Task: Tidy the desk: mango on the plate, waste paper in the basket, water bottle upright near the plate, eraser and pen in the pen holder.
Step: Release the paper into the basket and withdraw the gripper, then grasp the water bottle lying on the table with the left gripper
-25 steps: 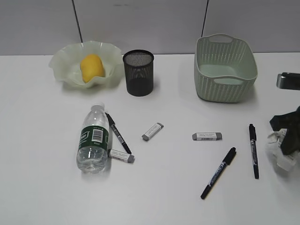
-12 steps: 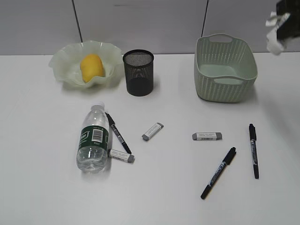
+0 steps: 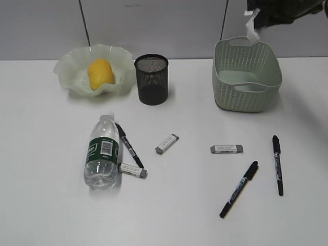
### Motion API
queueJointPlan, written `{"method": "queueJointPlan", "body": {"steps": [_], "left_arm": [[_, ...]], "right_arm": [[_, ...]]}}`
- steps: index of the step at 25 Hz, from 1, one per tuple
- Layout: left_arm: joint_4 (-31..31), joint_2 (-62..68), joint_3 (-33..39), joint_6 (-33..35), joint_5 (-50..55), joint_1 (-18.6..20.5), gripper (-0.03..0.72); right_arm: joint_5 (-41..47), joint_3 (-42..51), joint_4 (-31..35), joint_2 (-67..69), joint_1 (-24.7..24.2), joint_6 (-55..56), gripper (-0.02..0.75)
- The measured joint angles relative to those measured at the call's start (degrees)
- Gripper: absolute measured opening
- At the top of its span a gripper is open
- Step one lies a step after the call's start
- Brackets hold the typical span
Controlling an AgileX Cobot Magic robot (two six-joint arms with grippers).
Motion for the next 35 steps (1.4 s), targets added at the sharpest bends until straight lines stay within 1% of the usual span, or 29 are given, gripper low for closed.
{"method": "queueJointPlan", "body": {"steps": [4, 5, 6, 7, 10, 11, 12, 14, 17, 20, 24, 28, 29, 31, 35], "left_arm": [[0.0, 0.0, 0.0, 0.0, 0.0, 0.0, 0.505], [0.0, 0.0, 0.0, 0.0, 0.0, 0.0, 0.505], [0.0, 0.0, 0.0, 0.0, 0.0, 0.0, 0.505], [0.0, 0.0, 0.0, 0.0, 0.0, 0.0, 0.505], [0.0, 0.0, 0.0, 0.0, 0.0, 0.0, 0.505], [0.0, 0.0, 0.0, 0.0, 0.0, 0.0, 0.505], [0.0, 0.0, 0.0, 0.0, 0.0, 0.0, 0.505], [0.0, 0.0, 0.0, 0.0, 0.0, 0.0, 0.504], [0.0, 0.0, 0.0, 0.0, 0.0, 0.0, 0.497], [0.0, 0.0, 0.0, 0.0, 0.0, 0.0, 0.494], [0.0, 0.0, 0.0, 0.0, 0.0, 0.0, 0.489], [0.0, 0.0, 0.0, 0.0, 0.0, 0.0, 0.462], [0.0, 0.0, 0.0, 0.0, 0.0, 0.0, 0.457], [0.0, 0.0, 0.0, 0.0, 0.0, 0.0, 0.452], [0.0, 0.0, 0.0, 0.0, 0.0, 0.0, 0.445]], "right_arm": [[0.0, -1.0, -1.3, 7.2, 0.0, 0.0, 0.045], [0.3, -1.0, -1.4, 8.4, 0.0, 0.0, 0.060], [0.5, -1.0, -1.5, 9.4, 0.0, 0.0, 0.093], [0.6, -1.0, -1.5, 9.9, 0.0, 0.0, 0.160], [0.7, -1.1, -1.5, 10.4, 0.0, 0.0, 0.417], [0.7, -1.3, -1.5, 10.4, 0.0, 0.0, 0.477], [0.7, -1.6, -1.5, 10.4, 0.0, 0.0, 0.510], [0.7, -1.8, -1.5, 10.1, 0.0, 0.6, 0.531], [1.7, -1.8, -1.5, 8.3, 0.0, 1.1, 0.535], [5.8, -2.6, -2.0, 4.8, 0.0, 1.5, 0.538], [17.5, -5.2, -3.1, 0.1, -0.1, 1.9, 0.540], [33.5, -9.5, -4.7, -3.2, -0.1, 2.0, 0.540], [35.7, -10.1, -5.0, -3.7, -0.1, 2.0, 0.540], [37.6, -10.7, -5.6, -4.6, -0.1, 2.1, 0.540], [38.1, -10.5, -5.9, -7.5, -0.1, 2.4, 0.540]]}}
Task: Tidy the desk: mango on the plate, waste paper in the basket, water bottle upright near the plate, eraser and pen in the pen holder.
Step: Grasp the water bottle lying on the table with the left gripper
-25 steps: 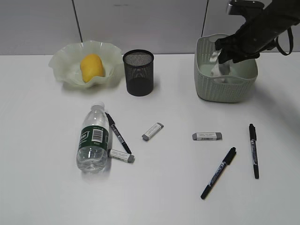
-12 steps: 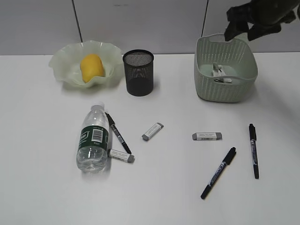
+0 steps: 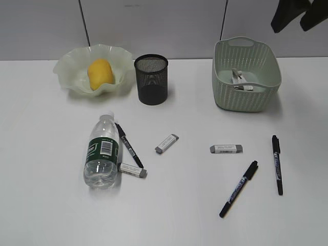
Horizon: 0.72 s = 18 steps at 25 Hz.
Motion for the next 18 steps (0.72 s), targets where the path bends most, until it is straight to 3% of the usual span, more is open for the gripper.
{"method": "queueJointPlan", "body": {"steps": [5, 18], "left_arm": [[0.0, 0.0, 0.0, 0.0, 0.0, 0.0, 0.445], [0.0, 0.0, 0.0, 0.0, 0.0, 0.0, 0.454]], "right_arm": [[0.0, 7.9, -1.4, -10.0, 0.0, 0.9, 0.541], [-1.9, 49.0, -2.6, -49.1, 0.0, 1.4, 0.541]]}}
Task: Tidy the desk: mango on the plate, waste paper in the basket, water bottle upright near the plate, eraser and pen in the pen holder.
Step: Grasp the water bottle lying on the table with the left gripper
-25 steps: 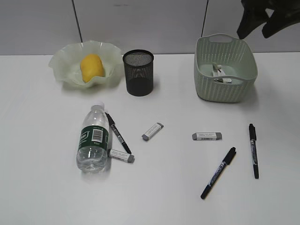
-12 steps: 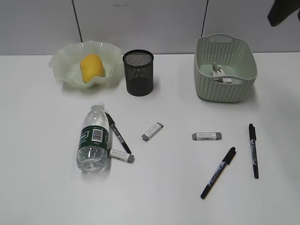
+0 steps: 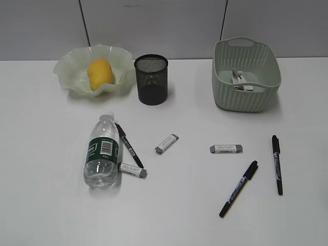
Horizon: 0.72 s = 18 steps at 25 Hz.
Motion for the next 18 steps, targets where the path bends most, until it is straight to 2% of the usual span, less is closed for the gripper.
{"method": "queueJointPlan", "body": {"steps": [7, 12, 18], "left_arm": [[0.0, 0.0, 0.0, 0.0, 0.0, 0.0, 0.454], [0.0, 0.0, 0.0, 0.0, 0.0, 0.0, 0.454], [0.0, 0.0, 0.0, 0.0, 0.0, 0.0, 0.454]], "right_arm": [[-6.2, 18.8, 0.0, -19.9, 0.0, -0.1, 0.541], [-7.5, 24.1, 0.0, -31.4, 0.0, -0.1, 0.541], [-7.5, 24.9, -0.1, -43.5, 0.0, -0.1, 0.540]]}}
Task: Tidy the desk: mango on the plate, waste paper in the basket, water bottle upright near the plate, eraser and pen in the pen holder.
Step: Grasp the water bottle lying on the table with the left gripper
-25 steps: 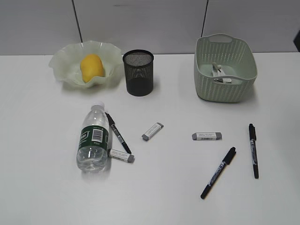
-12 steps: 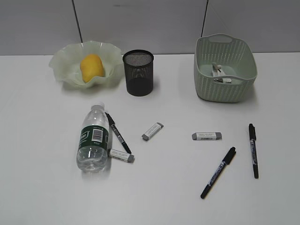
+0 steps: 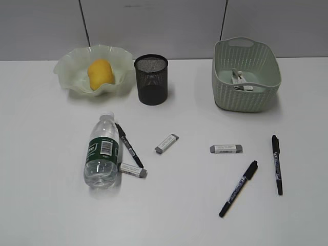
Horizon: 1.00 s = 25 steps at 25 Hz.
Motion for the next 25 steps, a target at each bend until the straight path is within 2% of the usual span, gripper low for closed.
{"method": "queueJointPlan", "body": {"steps": [7, 14, 18, 25], "left_arm": [[-0.1, 3.5, 0.0, 0.0, -0.1, 0.0, 0.453], [-0.4, 20.8, -0.6, 0.0, 0.0, 0.0, 0.453], [-1.1, 35.8, -5.7, -3.4, -0.5, 0.0, 0.453], [-5.4, 61.5, -20.9, -5.2, -1.3, -0.2, 0.453]], "right_arm": [[0.1, 0.1, -0.3, -12.8, 0.0, 0.2, 0.519], [0.1, 0.2, -0.8, -13.0, 0.0, 0.8, 0.516], [0.1, 0.2, -0.8, -13.0, 0.0, 0.8, 0.515], [0.1, 0.2, -0.8, -13.0, 0.0, 0.8, 0.512]]}}
